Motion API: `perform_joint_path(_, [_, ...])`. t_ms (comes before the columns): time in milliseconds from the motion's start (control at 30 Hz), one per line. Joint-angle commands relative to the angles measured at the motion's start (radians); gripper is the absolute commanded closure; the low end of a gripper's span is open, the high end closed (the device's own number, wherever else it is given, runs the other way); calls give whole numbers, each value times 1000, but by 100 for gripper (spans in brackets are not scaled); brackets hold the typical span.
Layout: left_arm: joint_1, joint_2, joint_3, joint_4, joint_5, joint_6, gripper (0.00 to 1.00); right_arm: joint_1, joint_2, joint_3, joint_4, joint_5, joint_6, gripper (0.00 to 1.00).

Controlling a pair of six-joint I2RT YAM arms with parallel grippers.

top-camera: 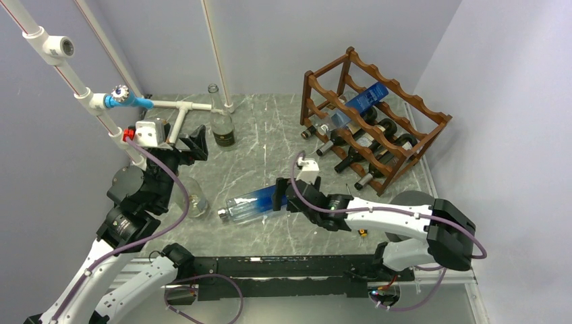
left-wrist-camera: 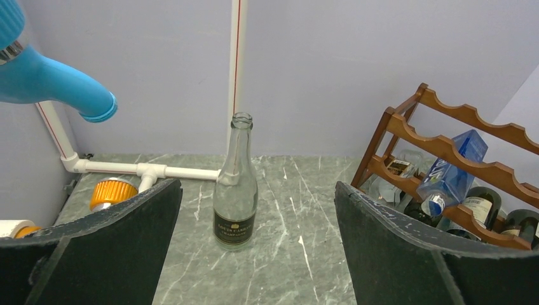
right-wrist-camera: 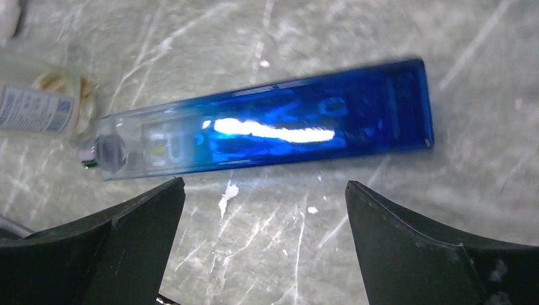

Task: Put the wine bottle on the wine rack
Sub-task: Pick up the wine bottle from the center of the board.

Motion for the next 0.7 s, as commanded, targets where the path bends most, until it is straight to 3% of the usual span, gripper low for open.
perform_joint_path(0, [3,0,22,27,-19,-12,4,-23,-36,-105,12,67,455,0])
perform_joint_path(167, [3,8,13,36,-31,-1,4,-108,8,-112,21,22,533,0])
perform_joint_path(400, [3,16,20,28,-17,-10,4,-257,100,-131,264,-92,439,2])
perform_joint_path(467, [3,14,18,30,-11,-10,4,-288,183,-69,305,-113,330,2])
perform_joint_path(667, [3,21,24,22,-6,-12,4,-340,458,327,64,-8,72,0])
